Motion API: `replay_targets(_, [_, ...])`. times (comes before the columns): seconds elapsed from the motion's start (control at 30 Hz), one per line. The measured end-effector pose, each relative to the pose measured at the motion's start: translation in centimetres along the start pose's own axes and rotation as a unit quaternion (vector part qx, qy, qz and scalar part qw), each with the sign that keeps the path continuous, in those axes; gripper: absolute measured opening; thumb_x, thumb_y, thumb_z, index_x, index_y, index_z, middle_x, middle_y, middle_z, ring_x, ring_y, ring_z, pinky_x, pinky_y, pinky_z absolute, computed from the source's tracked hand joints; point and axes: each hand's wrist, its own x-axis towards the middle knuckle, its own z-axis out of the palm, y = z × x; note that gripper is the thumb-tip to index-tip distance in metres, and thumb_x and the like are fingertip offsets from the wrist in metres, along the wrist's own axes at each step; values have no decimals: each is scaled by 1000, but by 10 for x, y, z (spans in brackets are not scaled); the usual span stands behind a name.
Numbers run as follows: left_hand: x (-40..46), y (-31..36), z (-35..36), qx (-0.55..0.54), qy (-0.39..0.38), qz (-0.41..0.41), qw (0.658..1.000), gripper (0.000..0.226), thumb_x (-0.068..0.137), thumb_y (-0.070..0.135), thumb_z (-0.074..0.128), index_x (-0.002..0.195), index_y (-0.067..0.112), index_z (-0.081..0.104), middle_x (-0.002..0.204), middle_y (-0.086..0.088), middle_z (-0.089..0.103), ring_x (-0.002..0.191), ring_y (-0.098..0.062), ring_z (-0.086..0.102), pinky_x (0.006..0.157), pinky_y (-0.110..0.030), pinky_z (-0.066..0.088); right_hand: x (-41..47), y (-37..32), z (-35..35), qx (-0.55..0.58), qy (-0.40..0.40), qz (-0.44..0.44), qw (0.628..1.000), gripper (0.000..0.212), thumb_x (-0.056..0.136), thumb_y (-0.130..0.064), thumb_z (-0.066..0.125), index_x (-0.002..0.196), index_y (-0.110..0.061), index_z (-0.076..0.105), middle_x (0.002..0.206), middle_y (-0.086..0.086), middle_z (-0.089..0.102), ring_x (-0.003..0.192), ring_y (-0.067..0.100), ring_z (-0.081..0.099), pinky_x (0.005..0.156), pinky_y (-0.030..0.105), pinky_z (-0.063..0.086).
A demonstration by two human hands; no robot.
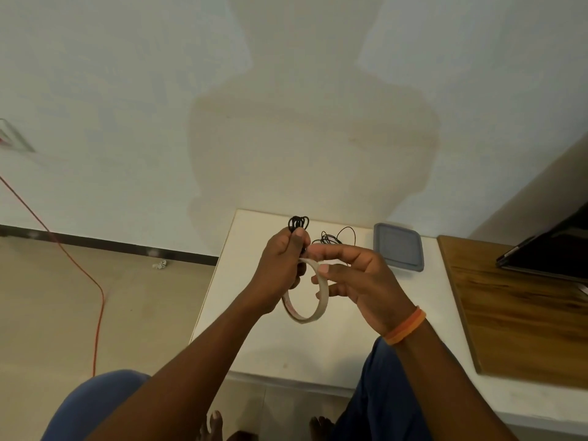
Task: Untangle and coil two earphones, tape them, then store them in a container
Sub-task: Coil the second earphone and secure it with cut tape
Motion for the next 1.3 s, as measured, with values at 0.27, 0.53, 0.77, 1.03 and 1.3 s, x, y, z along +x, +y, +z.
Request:
replay_targets(0.27, [1,-5,-1,27,-34,-15,999,35,106,38,37,90,12,54,58,7,48,45,-5,37,43,-22,28,-1,3,-4,-17,-1,-35,999,13,80,-15,73,92,-11,78,99,11,72,89,27,69,69,31,56])
replay_targets(0.53, [-2,-8,-2,11,-152,-50,987,35,103,43,42,75,28,55,57,8,44,47,-7,33,43,-21,25,0,8,-10,48,19,-2,999,25,69,-22,78,89,-8,78,90,19,73,83,33,71,71,37,59])
replay_targets(0.77, [-7,-10,6,25,-230,-107,967,40,100,51,46,88,13,48,65,-3,41,49,-11,27,45,-23,20,3,16,-10,105,130,63,984,24,68,-20,76,89,-7,77,78,12,71,62,16,63,56,28,54])
replay_targets(1.03, [-8,-14,7,51,-240,-130,961,35,103,46,42,85,16,47,65,2,46,50,-8,31,44,-20,24,3,22,-12,92,162,76,980,25,67,-21,76,88,-8,76,78,8,72,64,14,63,56,26,53])
replay_targets(1.3, [4,-24,-3,144,-45,-38,988,33,107,32,33,83,17,49,70,2,52,65,-16,50,62,-26,46,5,20,-19,98,142,61,983,29,67,-20,75,90,-4,74,82,11,73,77,23,70,69,36,60])
